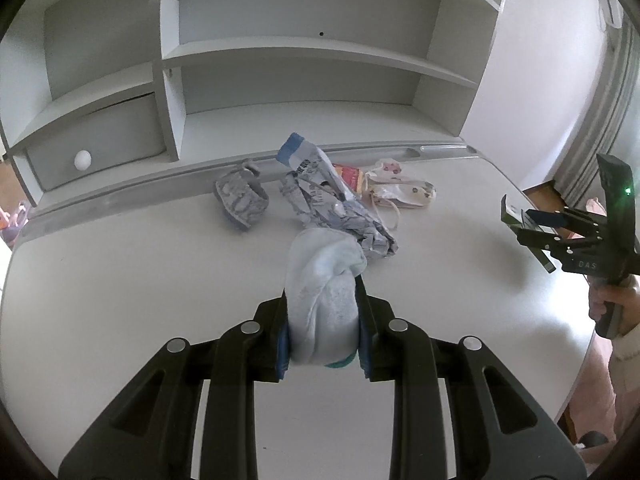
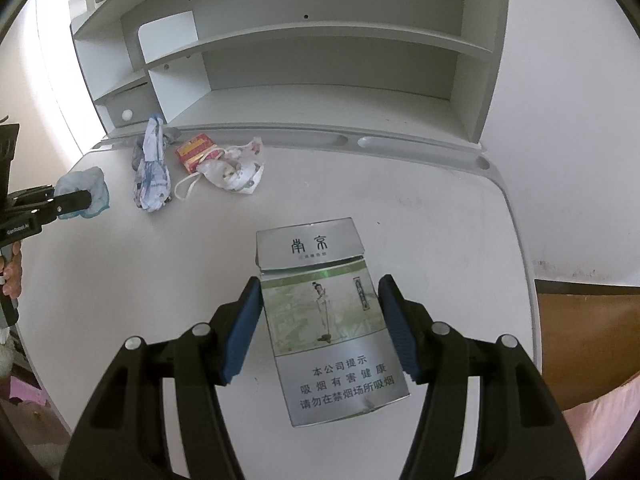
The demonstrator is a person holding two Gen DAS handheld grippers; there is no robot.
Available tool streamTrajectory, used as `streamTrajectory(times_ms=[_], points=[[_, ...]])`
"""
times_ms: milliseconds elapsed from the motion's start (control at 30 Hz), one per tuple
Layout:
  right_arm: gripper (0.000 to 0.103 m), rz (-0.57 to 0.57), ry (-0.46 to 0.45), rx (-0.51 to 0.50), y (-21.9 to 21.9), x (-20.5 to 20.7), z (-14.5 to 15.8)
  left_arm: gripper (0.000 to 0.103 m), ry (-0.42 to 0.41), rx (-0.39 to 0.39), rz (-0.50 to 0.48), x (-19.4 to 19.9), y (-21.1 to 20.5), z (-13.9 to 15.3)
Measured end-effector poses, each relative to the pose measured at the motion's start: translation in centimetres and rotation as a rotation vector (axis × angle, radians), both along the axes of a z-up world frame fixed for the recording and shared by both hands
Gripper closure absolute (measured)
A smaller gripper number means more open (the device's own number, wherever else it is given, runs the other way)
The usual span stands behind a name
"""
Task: Collect trash
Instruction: 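Carry the pack and cloth over the black bin and open both tools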
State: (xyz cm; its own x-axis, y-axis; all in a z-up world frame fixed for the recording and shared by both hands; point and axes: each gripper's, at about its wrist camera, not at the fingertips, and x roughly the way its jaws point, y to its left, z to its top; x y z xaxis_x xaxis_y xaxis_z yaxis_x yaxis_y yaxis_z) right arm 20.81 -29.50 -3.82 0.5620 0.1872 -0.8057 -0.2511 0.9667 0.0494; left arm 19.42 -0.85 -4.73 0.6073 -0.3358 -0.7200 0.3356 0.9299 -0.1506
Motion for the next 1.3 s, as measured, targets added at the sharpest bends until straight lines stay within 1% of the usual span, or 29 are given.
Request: streamTrajectory(times_ms=[67,167,267,333,400,500,533,567,600,633,667,733,767,833,867,900,933,967,1000,1067,1100,1167,1200,1300], points=[[0.044,-0.008,-0.008,0.017,-0.4,-0.5,0.4,0.078,0.000,-0.008,-0.004,0.0,-0.6,0.2],[0.044,-0.032,-0.049,0.081,-1.6,-2.2,2.0,0.078,-0.026,-0.043,-0.058,-0.2,-3.6,1.2],[0.044,-0.103,-0.115,0.177,-4.7,-5.8,4.6,0.078,-0.073,-0.073,-0.180,-1.3,-9.5,2.9],[0.044,-0.166,-0.152,0.206,-7.4,-8.4,6.0,0.078,-0.092,-0.092,-0.289,-2.8,-14.6,3.7],[0.044,-0.246,-0.190,0.202,-10.4,-11.7,7.5,0.078,-0.091,-0.104,-0.409,-4.8,-19.8,4.1],[0.044,-0.358,-0.226,0.113,-14.6,-17.5,8.5,0.078,-0.074,-0.122,-0.613,-9.3,-27.6,3.9],[0.044,-0.407,-0.213,0.085,-16.5,-19.2,8.2,0.078,-0.068,-0.120,-0.660,-10.6,-29.4,3.7],[0.044,-0.448,-0.197,0.078,-18.1,-20.4,7.7,0.078,-0.063,-0.114,-0.713,-12.1,-31.5,3.4],[0.044,-0.526,-0.167,0.067,-20.5,-22.1,6.7,0.078,-0.066,-0.089,-0.759,-14.0,-33.9,2.9],[0.044,-0.568,-0.148,0.070,-22.0,-23.2,5.8,0.078,-0.070,-0.061,-0.799,-15.8,-35.9,2.2],[0.044,-0.614,-0.125,0.098,-23.7,-24.5,4.7,0.078,-0.062,-0.047,-0.840,-17.3,-37.5,1.5],[0.044,-0.666,-0.089,0.158,-26.1,-26.3,2.5,0.078,0.008,-0.024,-0.916,-20.2,-40.9,-1.3],[0.044,-0.683,-0.071,0.180,-27.0,-26.7,1.5,0.078,0.039,-0.009,-0.937,-21.1,-42.1,-2.9],[0.044,-0.717,-0.012,0.252,-29.0,-27.2,-1.8,0.078,0.119,0.053,-0.956,-22.2,-45.2,-7.5],[0.044,-0.731,0.019,0.290,-29.8,-27.2,-3.5,0.078,0.151,0.080,-0.951,-22.1,-46.2,-9.4],[0.044,-0.745,0.065,0.337,-30.5,-27.0,-5.7,0.078,0.207,0.124,-0.929,-21.6,-47.6,-12.6],[0.044,-0.757,0.122,0.379,-31.1,-26.6,-8.5,0.078,0.253,0.156,-0.907,-20.8,-48.5,-15.0],[0.044,-0.770,0.171,0.398,-31.4,-26.2,-10.7,0.078,0.297,0.190,-0.882,-20.0,-49.4,-17.5],[0.044,-0.785,0.234,0.407,-31.7,-25.7,-13.4,0.078,0.343,0.250,-0.846,-18.8,-50.4,-20.9],[0.044,-0.795,0.342,0.371,-31.6,-24.7,-18.3,0.078,0.402,0.298,-0.818,-17.2,-51.1,-24.5],[0.044,-0.799,0.377,0.371,-31.7,-24.4,-20.2,0.078,0.444,0.318,-0.790,-16.3,-51.4,-26.6],[0.044,-0.824,0.433,0.406,-31.9,-24.1,-23.1,0.078,0.479,0.341,-0.756,-15.0,-51.6,-28.8],[0.044,-0.832,0.452,0.425,-32.0,-24.0,-24.1,0.078,0.492,0.361,-0.743,-14.3,-51.7,-30.0],[0.044,-0.847,0.507,0.459,-32.1,-23.3,-26.9,0.078,0.511,0.383,-0.737,-13.1,-51.8,-31.6]])
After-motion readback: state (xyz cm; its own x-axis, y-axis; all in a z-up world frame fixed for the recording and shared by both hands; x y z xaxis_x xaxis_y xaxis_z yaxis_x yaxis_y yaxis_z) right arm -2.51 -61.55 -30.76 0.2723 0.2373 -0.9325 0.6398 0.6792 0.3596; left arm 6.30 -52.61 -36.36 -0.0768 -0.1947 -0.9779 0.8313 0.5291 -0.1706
